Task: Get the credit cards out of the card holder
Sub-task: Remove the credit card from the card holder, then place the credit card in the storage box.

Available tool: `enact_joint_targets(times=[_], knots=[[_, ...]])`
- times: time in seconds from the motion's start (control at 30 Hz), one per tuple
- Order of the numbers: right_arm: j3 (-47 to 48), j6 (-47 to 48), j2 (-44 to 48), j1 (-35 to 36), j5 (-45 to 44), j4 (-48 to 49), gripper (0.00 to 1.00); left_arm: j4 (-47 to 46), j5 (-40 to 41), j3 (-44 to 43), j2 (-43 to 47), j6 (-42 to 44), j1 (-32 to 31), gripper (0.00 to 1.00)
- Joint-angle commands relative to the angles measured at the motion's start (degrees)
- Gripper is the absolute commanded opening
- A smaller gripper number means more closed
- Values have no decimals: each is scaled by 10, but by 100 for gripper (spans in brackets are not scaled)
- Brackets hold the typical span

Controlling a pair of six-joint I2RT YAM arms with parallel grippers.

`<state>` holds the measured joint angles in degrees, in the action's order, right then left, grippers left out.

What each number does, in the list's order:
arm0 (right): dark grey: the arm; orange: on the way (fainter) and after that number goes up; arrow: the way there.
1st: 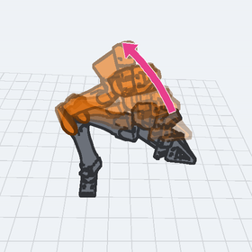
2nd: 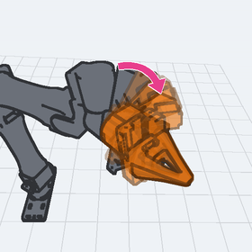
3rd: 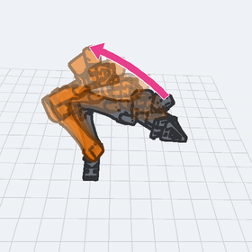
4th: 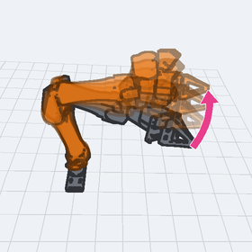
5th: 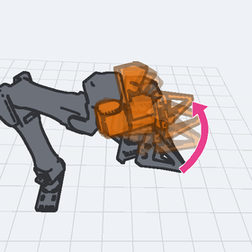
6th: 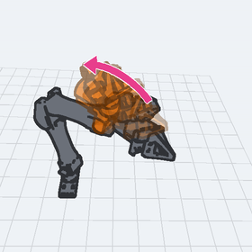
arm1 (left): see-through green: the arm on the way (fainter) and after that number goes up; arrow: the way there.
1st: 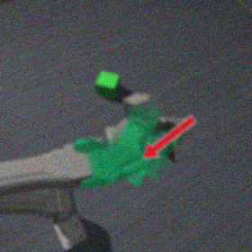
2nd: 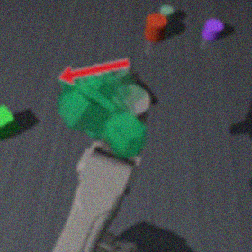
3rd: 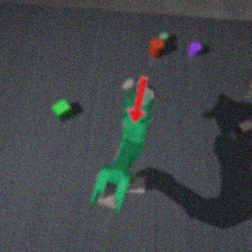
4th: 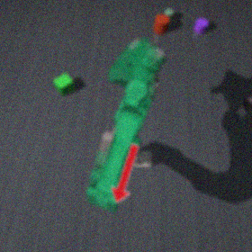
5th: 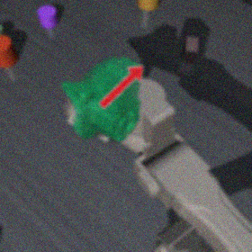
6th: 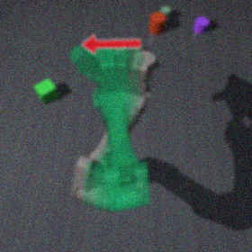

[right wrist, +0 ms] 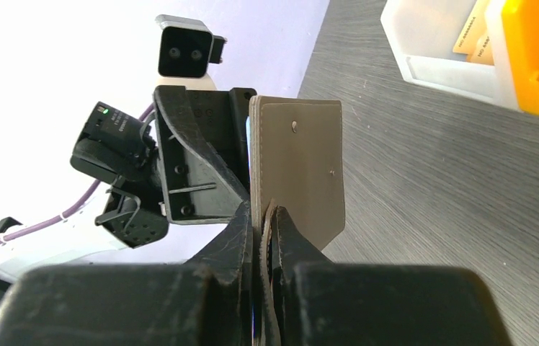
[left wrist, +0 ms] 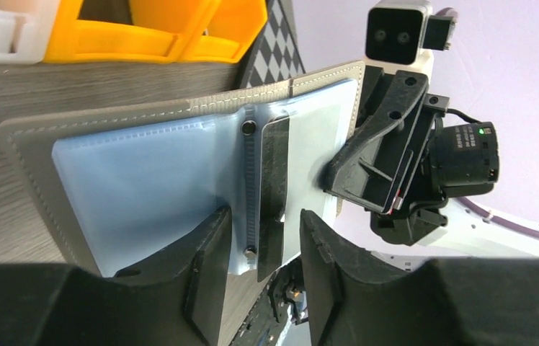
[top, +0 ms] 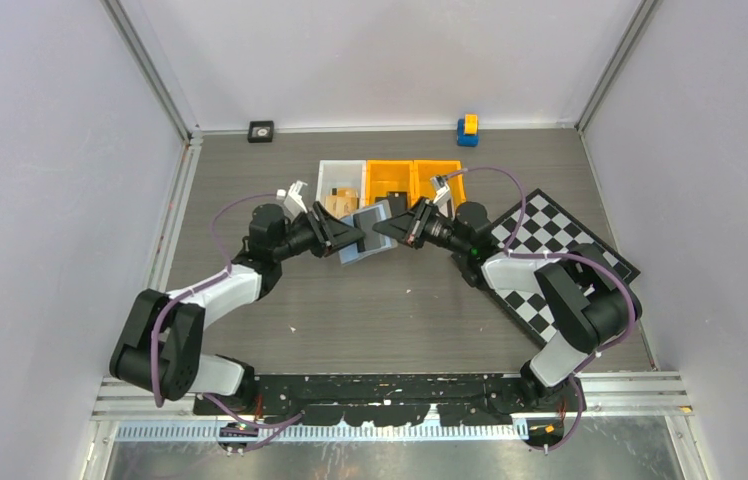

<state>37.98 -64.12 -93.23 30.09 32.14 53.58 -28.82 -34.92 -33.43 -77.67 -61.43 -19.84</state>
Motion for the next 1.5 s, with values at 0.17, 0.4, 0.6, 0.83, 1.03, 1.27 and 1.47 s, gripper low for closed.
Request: enact_joint_targets(times=[0.17, 0.4, 0.6, 0.83, 1.03, 1.27, 1.47], knots=[[5, -42, 9, -2, 29, 100, 0, -147, -69, 6, -28, -53, 4, 13], [-18, -59, 9, -31, 9, 112, 9, -104, -41, 21, 7, -32, 26, 0], [-41, -101, -10, -67, 1, 162, 12, -94, -34, 26, 2, -36, 41, 0], [-66, -93, 14, -114, -21, 132, 9, -84, -29, 27, -2, -30, 49, 0], [-96, -10, 156, -177, -97, -52, 2, -75, -11, 15, -18, 0, 41, 0], [-103, 98, 371, -195, -256, -287, 1, 54, 53, -84, -60, 67, 0, 0], [-118, 121, 475, -195, -347, -358, 1, 120, 75, -197, -150, 86, -19, 0]])
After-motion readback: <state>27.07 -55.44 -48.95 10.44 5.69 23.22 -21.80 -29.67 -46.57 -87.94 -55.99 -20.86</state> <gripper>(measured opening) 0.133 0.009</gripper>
